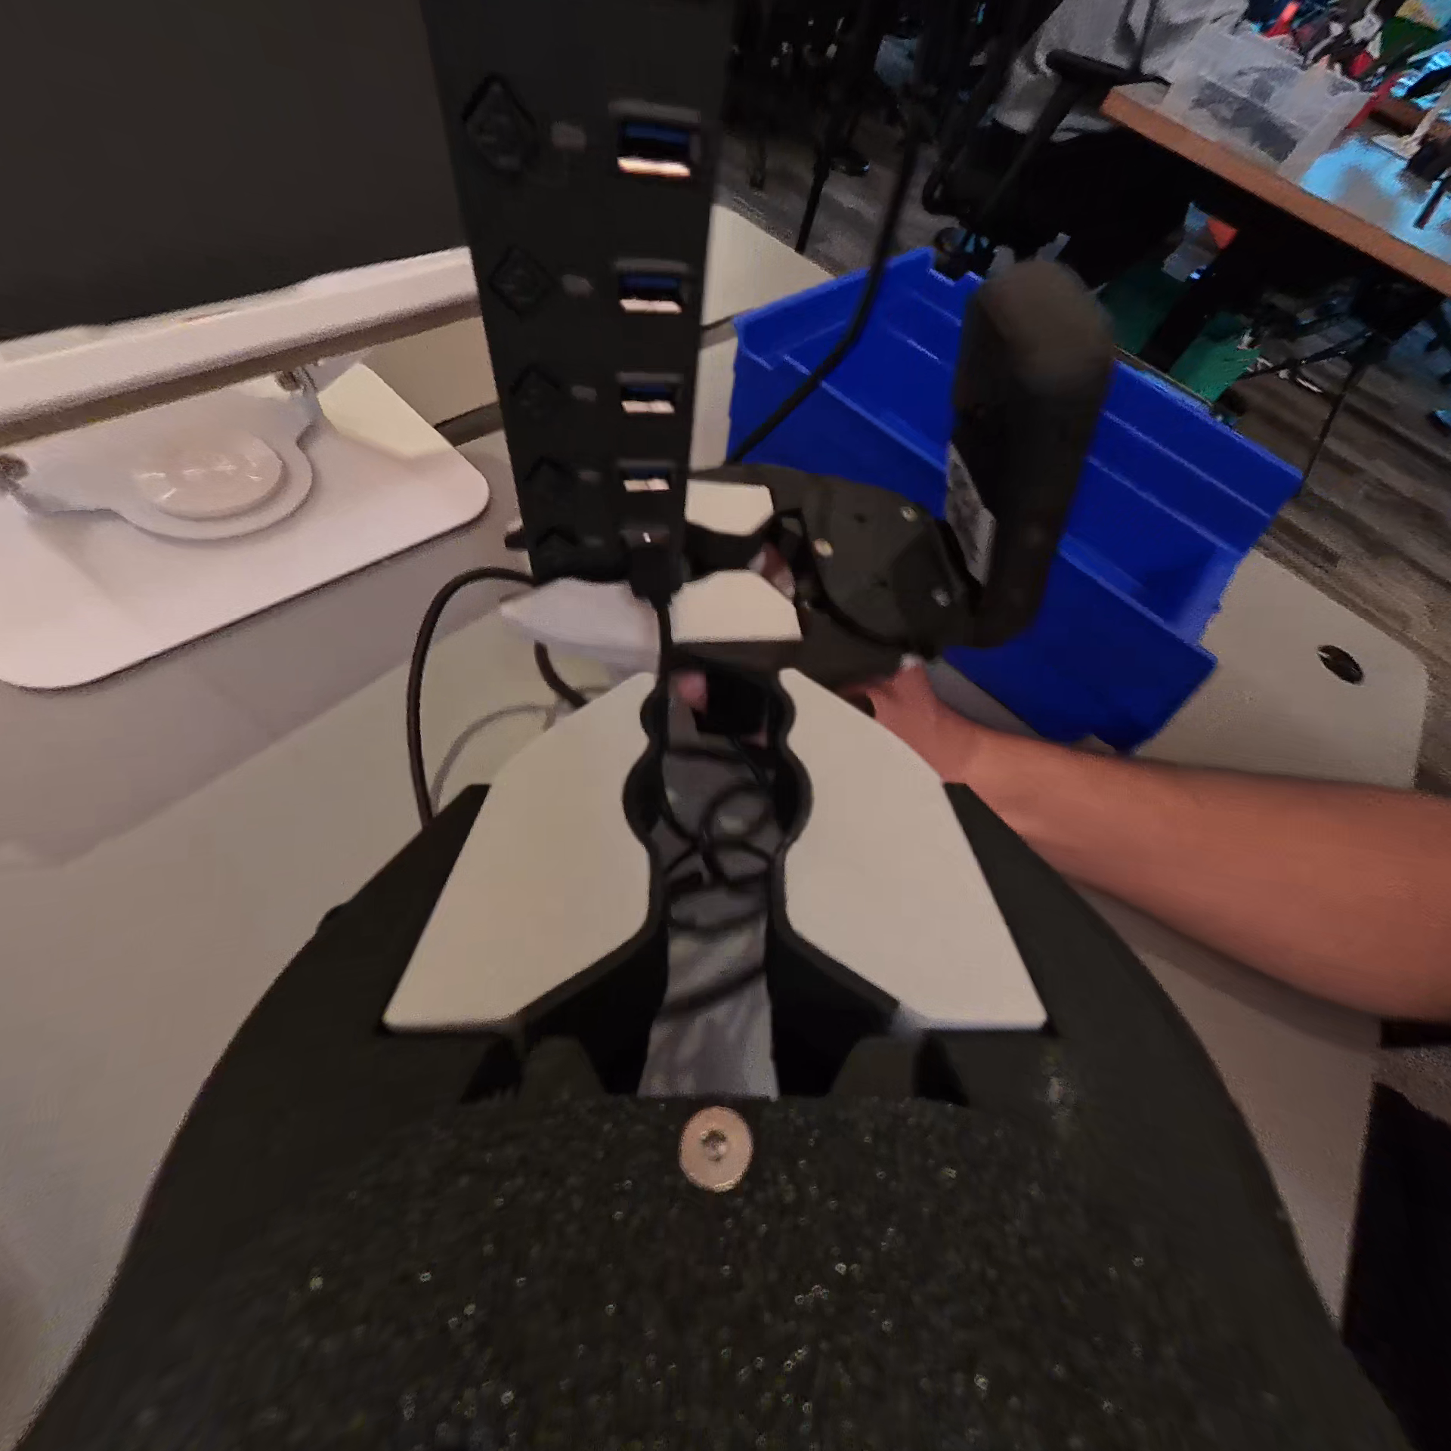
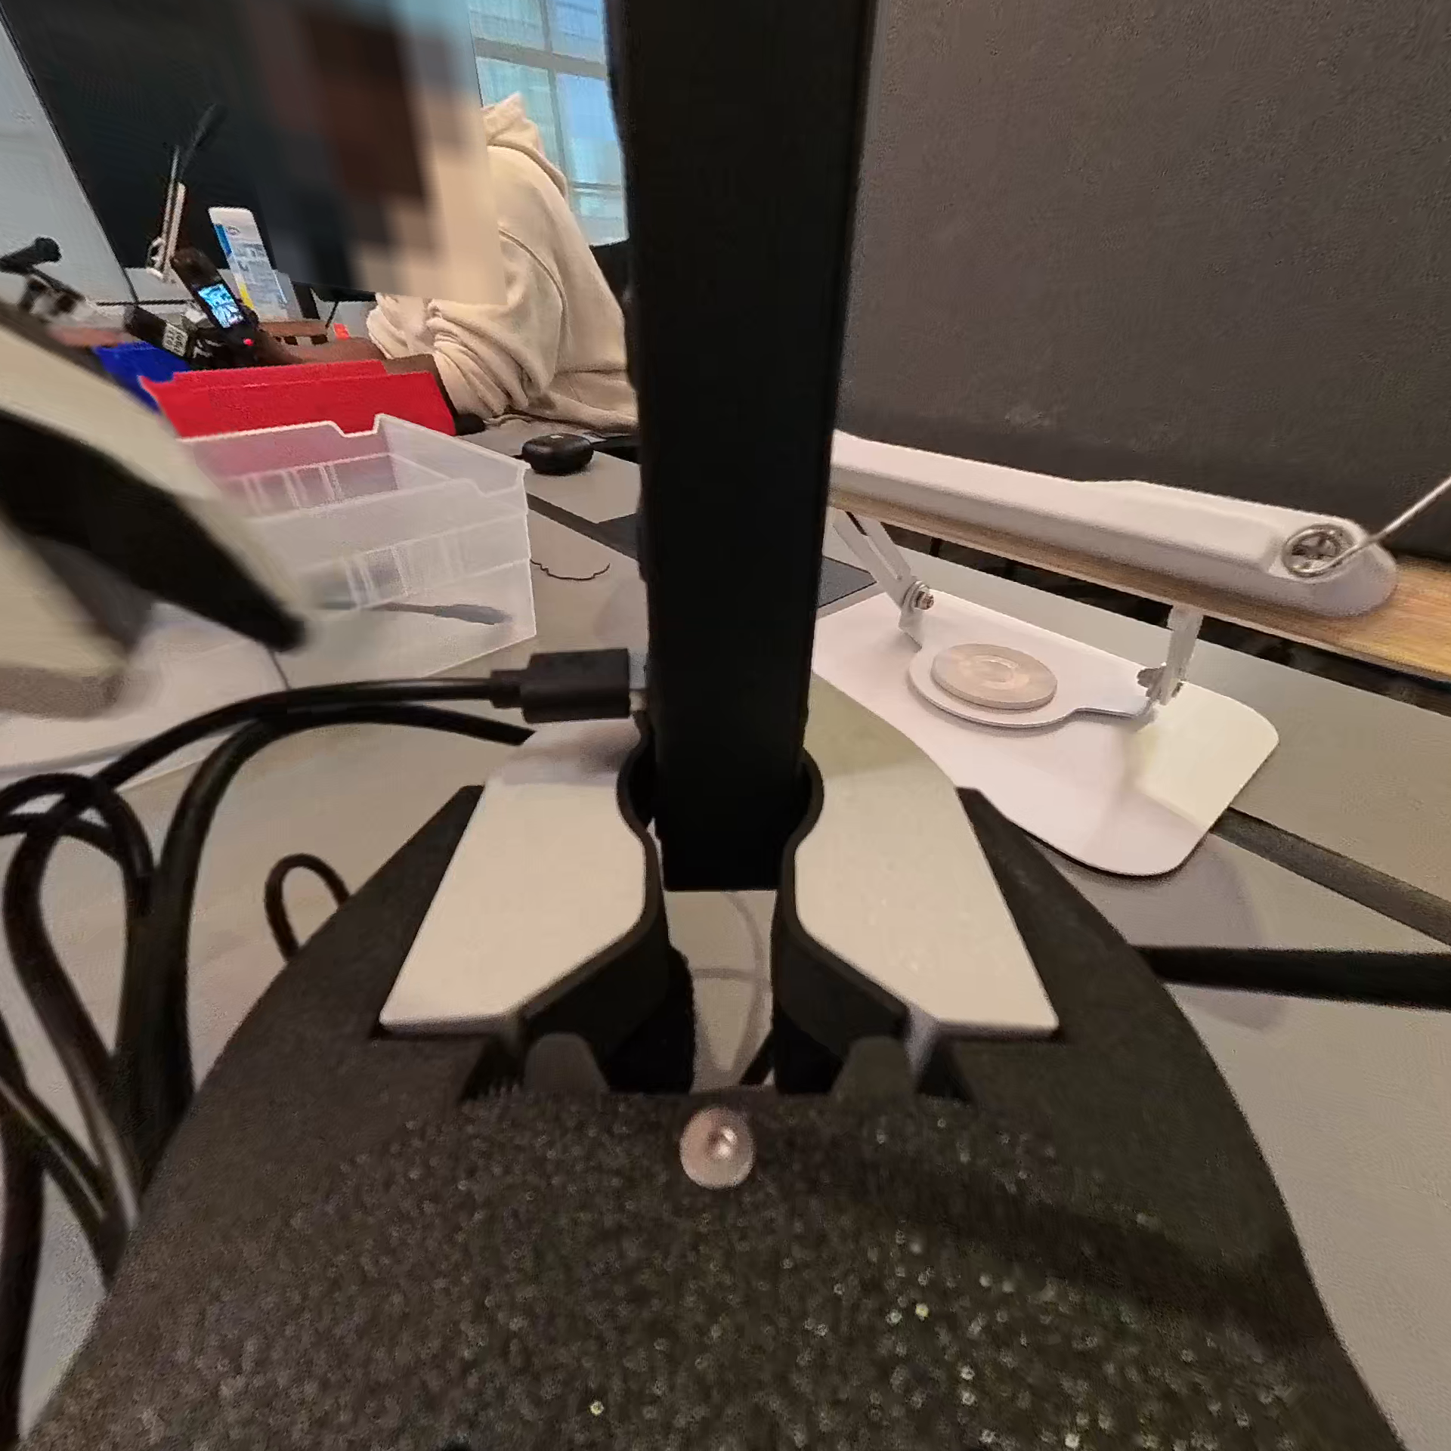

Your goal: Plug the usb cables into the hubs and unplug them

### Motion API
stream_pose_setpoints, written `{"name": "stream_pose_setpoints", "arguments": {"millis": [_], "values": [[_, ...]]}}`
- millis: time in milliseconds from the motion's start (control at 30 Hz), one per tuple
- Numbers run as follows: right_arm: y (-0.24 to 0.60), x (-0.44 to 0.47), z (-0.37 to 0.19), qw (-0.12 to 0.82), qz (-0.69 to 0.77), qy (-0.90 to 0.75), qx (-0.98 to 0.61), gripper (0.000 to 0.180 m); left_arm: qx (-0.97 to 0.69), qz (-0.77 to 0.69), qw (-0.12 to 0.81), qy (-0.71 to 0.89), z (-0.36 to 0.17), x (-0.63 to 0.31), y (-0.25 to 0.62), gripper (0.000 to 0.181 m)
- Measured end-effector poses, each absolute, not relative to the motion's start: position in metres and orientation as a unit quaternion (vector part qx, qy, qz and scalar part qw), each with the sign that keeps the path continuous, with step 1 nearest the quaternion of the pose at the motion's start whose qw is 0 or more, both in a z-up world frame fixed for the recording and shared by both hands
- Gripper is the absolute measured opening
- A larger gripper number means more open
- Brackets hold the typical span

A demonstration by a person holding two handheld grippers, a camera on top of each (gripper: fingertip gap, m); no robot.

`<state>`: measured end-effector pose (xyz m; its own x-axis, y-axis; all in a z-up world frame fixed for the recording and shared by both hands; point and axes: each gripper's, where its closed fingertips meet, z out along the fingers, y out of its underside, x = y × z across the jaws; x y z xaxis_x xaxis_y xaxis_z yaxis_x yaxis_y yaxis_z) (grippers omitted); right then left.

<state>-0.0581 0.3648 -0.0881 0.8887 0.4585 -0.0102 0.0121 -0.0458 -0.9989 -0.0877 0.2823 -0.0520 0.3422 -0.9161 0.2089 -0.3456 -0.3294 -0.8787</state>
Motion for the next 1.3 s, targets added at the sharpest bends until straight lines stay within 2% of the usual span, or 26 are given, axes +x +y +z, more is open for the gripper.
{"name": "stream_pose_setpoints", "arguments": {"millis": [100,267,400,500,633,700,767,800,1000,1133,1300], "values": [[0.366,-0.058,-0.09,0.667,0.167,-0.164,-0.708,0.027,-0.744,-0.371,0.372,0.412,-0.057,-0.131,0.257,0.027],[0.367,-0.057,-0.09,0.667,0.165,-0.164,-0.708,0.027,-0.823,-0.349,0.344,0.288,-0.101,-0.193,0.183,0.031],[0.367,-0.06,-0.09,0.667,0.159,-0.171,-0.707,0.027,-0.854,-0.359,0.3,0.227,-0.142,-0.194,0.112,0.052],[0.366,-0.061,-0.09,0.668,0.155,-0.177,-0.706,0.027,-0.891,-0.266,0.273,0.246,-0.183,-0.193,0.092,0.05],[0.365,-0.062,-0.089,0.67,0.155,-0.178,-0.704,0.027,-0.89,-0.214,0.303,0.264,-0.188,-0.193,0.107,0.047],[0.365,-0.062,-0.089,0.67,0.157,-0.177,-0.704,0.027,-0.886,-0.222,0.302,0.274,-0.189,-0.19,0.111,0.039],[0.365,-0.062,-0.09,0.669,0.159,-0.176,-0.704,0.027,-0.88,-0.202,0.309,0.3,-0.192,-0.19,0.117,0.016],[0.365,-0.062,-0.09,0.668,0.161,-0.175,-0.705,0.027,-0.875,-0.188,0.317,0.315,-0.193,-0.191,0.12,0.011],[0.365,-0.063,-0.09,0.667,0.161,-0.177,-0.706,0.027,-0.848,-0.141,0.319,0.4,-0.195,-0.19,0.129,0.006],[0.365,-0.063,-0.091,0.665,0.162,-0.178,-0.706,0.027,-0.791,-0.069,0.316,0.519,-0.193,-0.214,0.148,0.005],[0.366,-0.063,-0.091,0.664,0.167,-0.177,-0.707,0.027,-0.784,-0.151,0.302,0.52,-0.181,-0.237,0.16,0.005]]}}
